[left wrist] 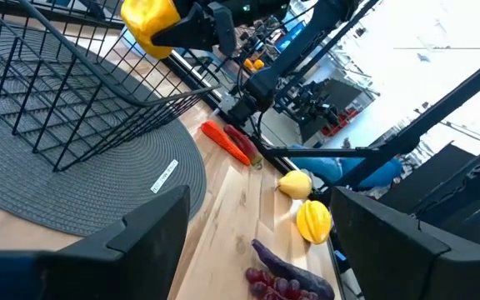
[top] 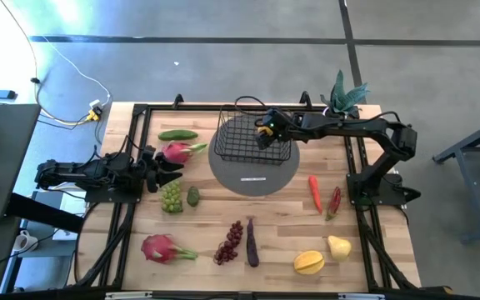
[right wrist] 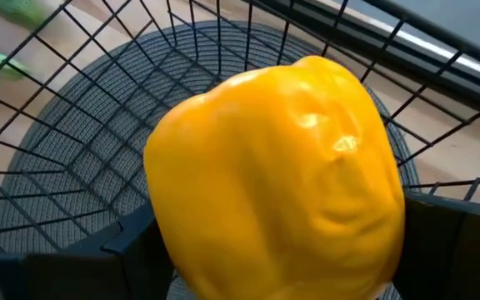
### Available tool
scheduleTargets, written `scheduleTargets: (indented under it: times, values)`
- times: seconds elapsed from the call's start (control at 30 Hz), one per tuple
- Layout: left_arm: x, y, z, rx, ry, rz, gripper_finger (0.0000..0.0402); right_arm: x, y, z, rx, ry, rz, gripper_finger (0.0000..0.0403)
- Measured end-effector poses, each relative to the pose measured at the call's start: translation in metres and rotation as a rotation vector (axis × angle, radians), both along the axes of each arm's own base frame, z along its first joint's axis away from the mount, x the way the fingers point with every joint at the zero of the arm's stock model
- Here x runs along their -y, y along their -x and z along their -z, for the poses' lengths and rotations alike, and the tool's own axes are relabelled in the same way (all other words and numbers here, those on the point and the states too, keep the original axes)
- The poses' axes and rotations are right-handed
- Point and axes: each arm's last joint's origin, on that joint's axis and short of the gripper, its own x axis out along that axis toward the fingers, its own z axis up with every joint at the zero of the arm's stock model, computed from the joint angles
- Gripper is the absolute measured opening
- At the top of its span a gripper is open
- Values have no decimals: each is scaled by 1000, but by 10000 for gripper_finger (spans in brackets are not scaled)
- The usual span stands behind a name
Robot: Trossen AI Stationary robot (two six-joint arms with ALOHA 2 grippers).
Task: Build produce basket
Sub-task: Put the bell pepper into the wire basket, then put the top dragon fruit into the wire basket
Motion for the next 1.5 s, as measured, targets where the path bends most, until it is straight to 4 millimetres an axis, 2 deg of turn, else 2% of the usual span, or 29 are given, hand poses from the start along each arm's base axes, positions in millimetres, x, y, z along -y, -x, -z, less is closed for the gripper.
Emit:
scheduleTargets:
  times: [0.33, 0.73, 1.07, 1.5]
  values:
    - [0, 0, 0, -1, 0, 0, 282, 7, 5, 2, 11, -63, 44, 361]
    - [0, 0, 0, -1, 0, 0, 282, 14, 7, 2, 47, -128, 73, 396]
    - [-2, 0, -3, 42, 46, -63, 282, 14, 9, -1, 53, -134, 50, 399]
    - [-2, 1, -20, 210, 20, -79, 282, 6, 11, -29, 192, -82, 18, 399]
